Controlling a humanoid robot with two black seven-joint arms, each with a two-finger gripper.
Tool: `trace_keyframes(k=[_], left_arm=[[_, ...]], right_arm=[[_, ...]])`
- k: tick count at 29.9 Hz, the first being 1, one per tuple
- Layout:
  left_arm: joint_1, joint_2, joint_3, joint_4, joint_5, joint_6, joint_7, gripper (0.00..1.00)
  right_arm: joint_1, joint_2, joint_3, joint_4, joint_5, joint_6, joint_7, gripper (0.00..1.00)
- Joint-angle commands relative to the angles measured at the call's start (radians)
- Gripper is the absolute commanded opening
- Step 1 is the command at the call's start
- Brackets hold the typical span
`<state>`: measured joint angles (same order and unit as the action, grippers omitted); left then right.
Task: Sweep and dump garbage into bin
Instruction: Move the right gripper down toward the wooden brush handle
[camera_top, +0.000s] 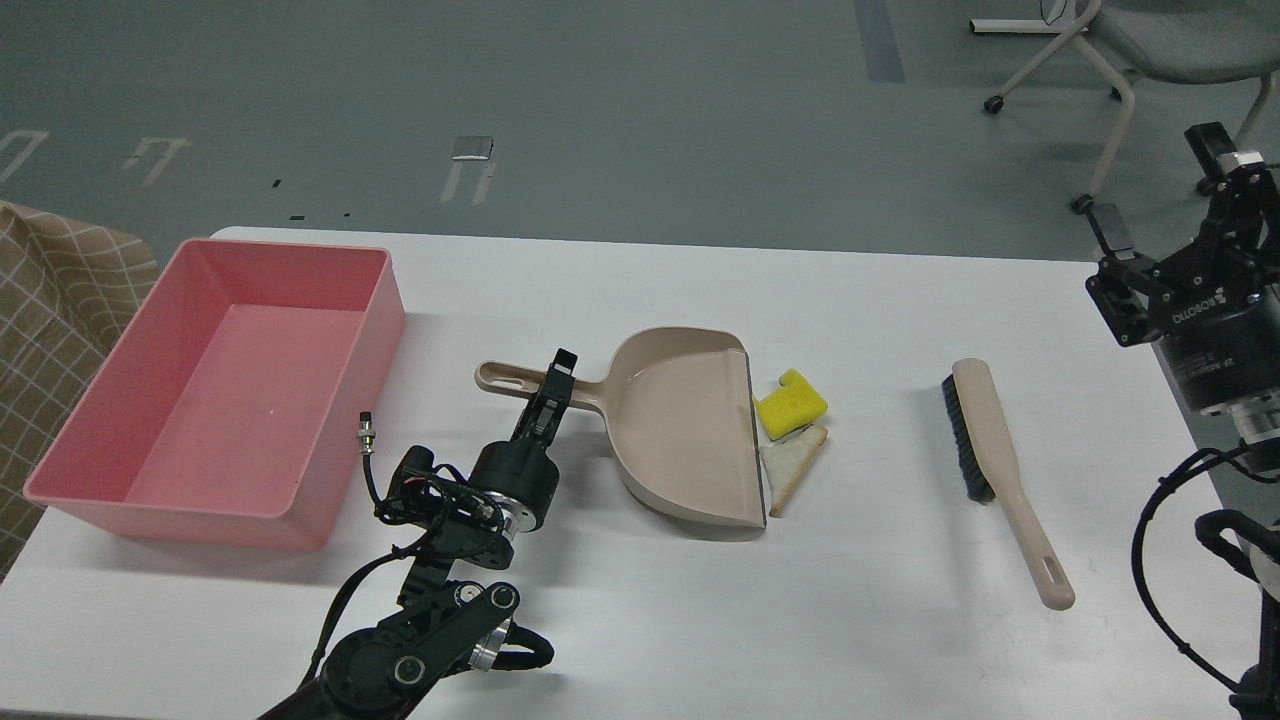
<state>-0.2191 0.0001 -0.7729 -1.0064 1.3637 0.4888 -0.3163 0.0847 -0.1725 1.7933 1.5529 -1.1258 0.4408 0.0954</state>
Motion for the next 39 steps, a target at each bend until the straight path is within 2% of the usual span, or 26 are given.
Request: trace_keyframes(k=[1, 5, 8, 9, 11, 12, 14, 20, 22, 24, 31, 39], left_arm=[[0.0, 0.0, 0.0, 0.002, 0.0, 0.0, -0.001, 0.15], [0.0, 0.0, 0.0, 0.002, 0.0, 0.0, 0.0, 0.15], [0.0, 0.0, 0.0, 0.0, 0.0, 0.0, -0.001, 0.16], [0.0, 0.0, 0.0, 0.002, 0.0, 0.0, 0.0, 0.16], [0.0, 0.0, 0.0, 0.002, 0.0, 0.0, 0.0, 0.16], [0.0, 0.0, 0.0, 0.002, 0.0, 0.0, -0.001, 0.16], [-0.002, 0.0, 0.0, 0.002, 0.0, 0.0, -0.001, 0.16], [-0.002, 0.0, 0.0, 0.002, -0.002, 0.0, 0.0, 0.16], [-0.003, 0.0, 0.0, 0.002, -0.002, 0.0, 0.0, 0.16], [-0.003, 0.0, 0.0, 0.002, 0.0, 0.0, 0.0, 0.16], [-0.006, 0.0, 0.0, 0.002, 0.0, 0.0, -0.001, 0.15], [-0.006, 0.0, 0.0, 0.002, 0.0, 0.0, -0.001, 0.16]], right_arm=[[-0.014, -0.103, 0.002, 0.009, -0.014, -0.063, 0.001, 1.0], [-0.011, -0.237, 0.023, 0.003, -0.012, -0.08, 0.001, 1.0], [-0.014, -0.269, 0.067, -0.002, -0.017, -0.079, 0.007, 0.99], [-0.017, -0.289, 0.089, -0.002, -0.022, -0.074, 0.029, 1.0], [-0.025, -0.32, 0.106, 0.001, -0.046, -0.076, 0.113, 1.0], [-0.037, -0.32, 0.116, 0.004, -0.063, -0.08, 0.175, 1.0], [-0.052, -0.32, 0.117, 0.007, -0.081, -0.08, 0.207, 1.0], [-0.166, -0.358, 0.092, 0.016, -0.29, -0.071, 0.193, 1.0], [-0.184, -0.367, 0.052, 0.009, -0.455, -0.065, 0.129, 1.0], [-0.19, -0.381, 0.009, 0.006, -0.546, -0.065, 0.113, 1.0], [-0.221, -0.455, -0.118, 0.006, -0.687, -0.065, 0.113, 0.99], [-0.215, -0.463, -0.259, 0.01, -1.025, -0.065, 0.109, 0.99]])
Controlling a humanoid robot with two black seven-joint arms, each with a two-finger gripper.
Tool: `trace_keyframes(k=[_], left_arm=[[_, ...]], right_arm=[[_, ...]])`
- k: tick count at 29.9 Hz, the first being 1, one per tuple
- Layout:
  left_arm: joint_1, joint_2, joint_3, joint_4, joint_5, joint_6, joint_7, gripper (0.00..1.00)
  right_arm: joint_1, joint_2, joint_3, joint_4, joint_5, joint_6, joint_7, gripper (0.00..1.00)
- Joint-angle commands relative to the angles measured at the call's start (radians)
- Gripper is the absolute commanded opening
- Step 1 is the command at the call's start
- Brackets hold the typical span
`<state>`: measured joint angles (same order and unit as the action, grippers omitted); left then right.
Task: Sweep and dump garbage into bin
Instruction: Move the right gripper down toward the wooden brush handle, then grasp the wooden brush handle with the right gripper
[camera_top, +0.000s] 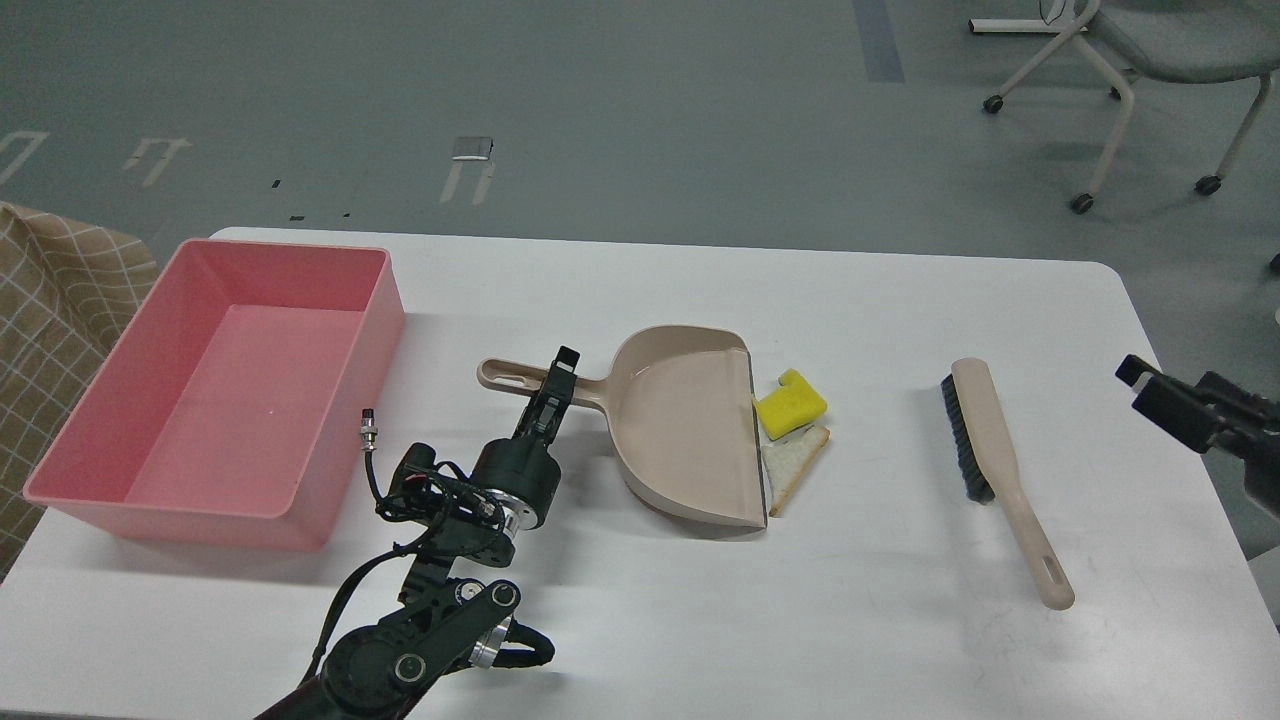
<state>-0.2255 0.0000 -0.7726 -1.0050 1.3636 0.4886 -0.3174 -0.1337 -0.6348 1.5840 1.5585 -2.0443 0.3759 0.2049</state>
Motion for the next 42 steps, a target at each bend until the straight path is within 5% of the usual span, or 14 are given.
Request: trace_keyframes(k=[1, 22, 42], left_arm=[[0.0, 0.0, 0.001, 0.0, 0.0, 0.0, 0.0, 0.15], [-0.002, 0.0, -0.001, -0.001, 0.0, 0.0, 0.0, 0.16], [-0.014, 0.0, -0.001, -0.001, -0.006, 0.0, 0.001, 0.17]], right_arm=[[0.003, 0.0, -0.058, 0.006, -0.123, 0.0, -0.002, 0.99], [-0.07, 0.191, -0.075, 0.043, -0.137, 0.051, -0.071, 0.99], [-0.006, 0.127, -0.133, 0.069, -0.137, 0.113, -0.07, 0.98]])
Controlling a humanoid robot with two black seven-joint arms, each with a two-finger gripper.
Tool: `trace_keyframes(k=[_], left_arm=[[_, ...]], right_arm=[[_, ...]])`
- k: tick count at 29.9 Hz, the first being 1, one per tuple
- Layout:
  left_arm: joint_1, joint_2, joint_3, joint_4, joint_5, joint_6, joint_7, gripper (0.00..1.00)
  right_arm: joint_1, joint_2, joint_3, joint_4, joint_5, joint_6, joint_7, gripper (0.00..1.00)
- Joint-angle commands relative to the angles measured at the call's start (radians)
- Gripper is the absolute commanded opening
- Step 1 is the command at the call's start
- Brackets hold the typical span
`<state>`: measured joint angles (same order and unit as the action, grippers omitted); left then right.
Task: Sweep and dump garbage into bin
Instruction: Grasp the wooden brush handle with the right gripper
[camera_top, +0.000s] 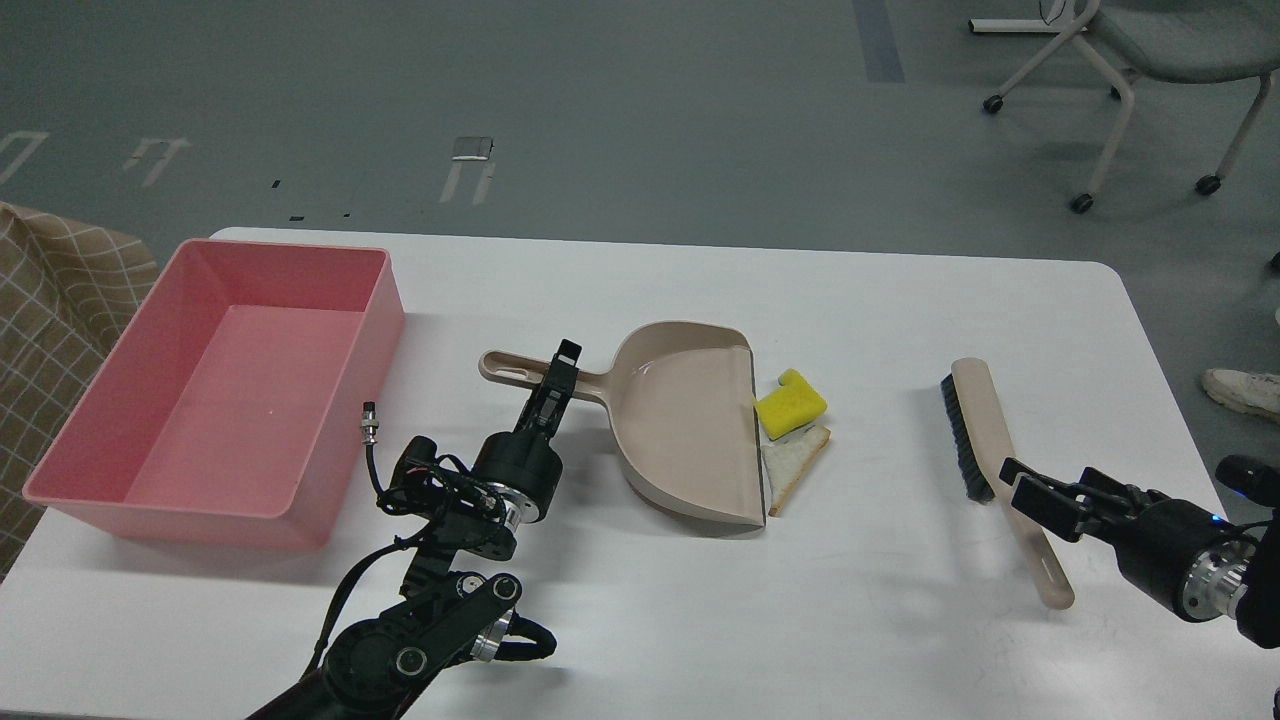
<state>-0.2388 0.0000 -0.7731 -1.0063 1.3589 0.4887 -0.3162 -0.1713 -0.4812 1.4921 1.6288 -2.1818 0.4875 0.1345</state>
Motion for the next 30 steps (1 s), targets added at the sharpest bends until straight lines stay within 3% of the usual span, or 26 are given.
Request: trace_keyframes(k=[1, 30], left_arm=[[-0.001, 0.0, 0.0, 0.0, -0.001, 0.0, -0.001, 0.17], [-0.001, 0.0, 0.0, 0.0, -0.004, 0.0, 0.0, 0.17]], right_arm=[[0.048, -0.031, -0.065, -0.001, 0.0, 0.001, 0.0, 0.98], [0.016, -0.033, -0.124, -0.001, 0.0, 0.001, 0.0, 0.98]])
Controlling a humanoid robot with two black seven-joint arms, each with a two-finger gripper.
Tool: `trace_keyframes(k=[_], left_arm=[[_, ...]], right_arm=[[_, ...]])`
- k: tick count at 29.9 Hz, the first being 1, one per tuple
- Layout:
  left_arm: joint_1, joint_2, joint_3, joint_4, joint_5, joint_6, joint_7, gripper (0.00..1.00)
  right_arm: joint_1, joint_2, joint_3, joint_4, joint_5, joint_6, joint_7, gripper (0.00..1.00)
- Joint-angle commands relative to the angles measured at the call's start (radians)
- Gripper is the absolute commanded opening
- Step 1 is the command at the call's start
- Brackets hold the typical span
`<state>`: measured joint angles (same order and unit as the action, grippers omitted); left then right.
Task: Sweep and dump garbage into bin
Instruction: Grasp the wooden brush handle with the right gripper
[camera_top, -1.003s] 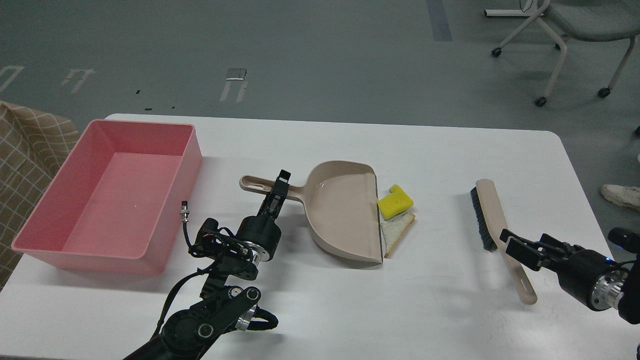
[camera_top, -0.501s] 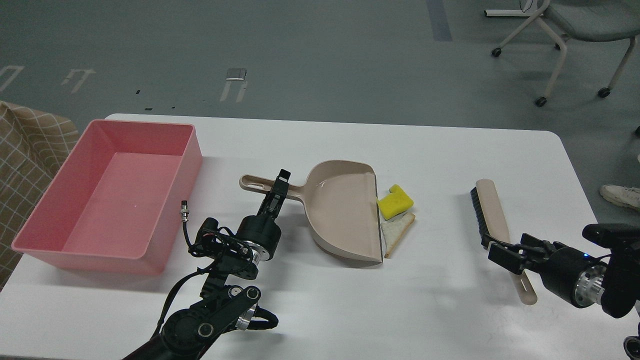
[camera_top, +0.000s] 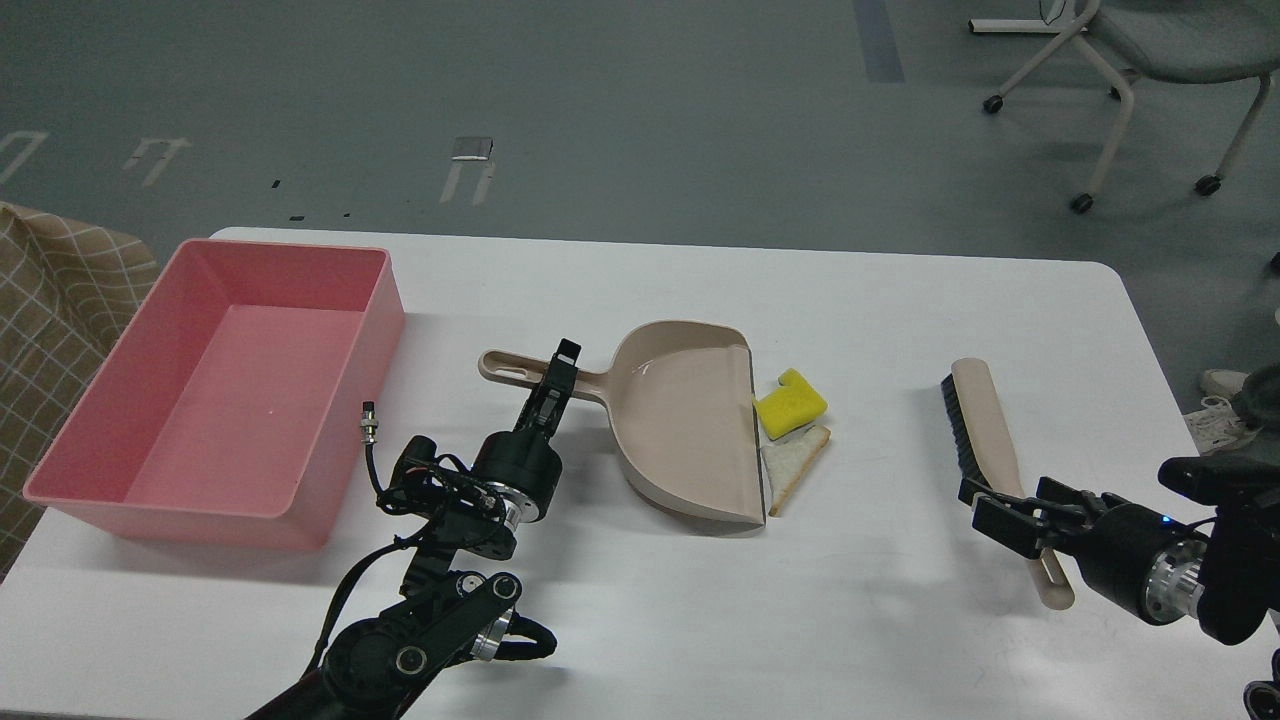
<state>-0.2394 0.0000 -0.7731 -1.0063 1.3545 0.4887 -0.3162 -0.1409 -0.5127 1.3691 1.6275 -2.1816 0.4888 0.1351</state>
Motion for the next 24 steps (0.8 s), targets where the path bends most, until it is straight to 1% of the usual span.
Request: trace_keyframes(k=[1, 9, 15, 19, 24], left_arm=[[0.0, 0.0, 0.0, 0.0, 0.0, 0.0, 0.0, 0.18], [0.0, 0.0, 0.0, 0.0, 0.0, 0.0, 0.0, 0.18], [0.002, 0.0, 0.0, 0.0, 0.0, 0.0, 0.0, 0.18], [0.002, 0.0, 0.0, 0.0, 0.0, 0.0, 0.0, 0.18], [0.002, 0.0, 0.0, 0.0, 0.0, 0.0, 0.0, 0.18]], right_arm=[[-0.019, -0.001, -0.001, 0.0, 0.0, 0.0, 0.0, 0.98], [-0.04, -0.003, -0.002, 0.0, 0.0, 0.0, 0.0, 0.97], [-0.039, -0.003, -0.001, -0.001, 0.0, 0.0, 0.0, 0.93], [-0.039, -0.004, -0.002, 0.0, 0.0, 0.0, 0.0, 0.83], [-0.037, -0.004, -0.002, -0.001, 0.0, 0.0, 0.0, 0.74]])
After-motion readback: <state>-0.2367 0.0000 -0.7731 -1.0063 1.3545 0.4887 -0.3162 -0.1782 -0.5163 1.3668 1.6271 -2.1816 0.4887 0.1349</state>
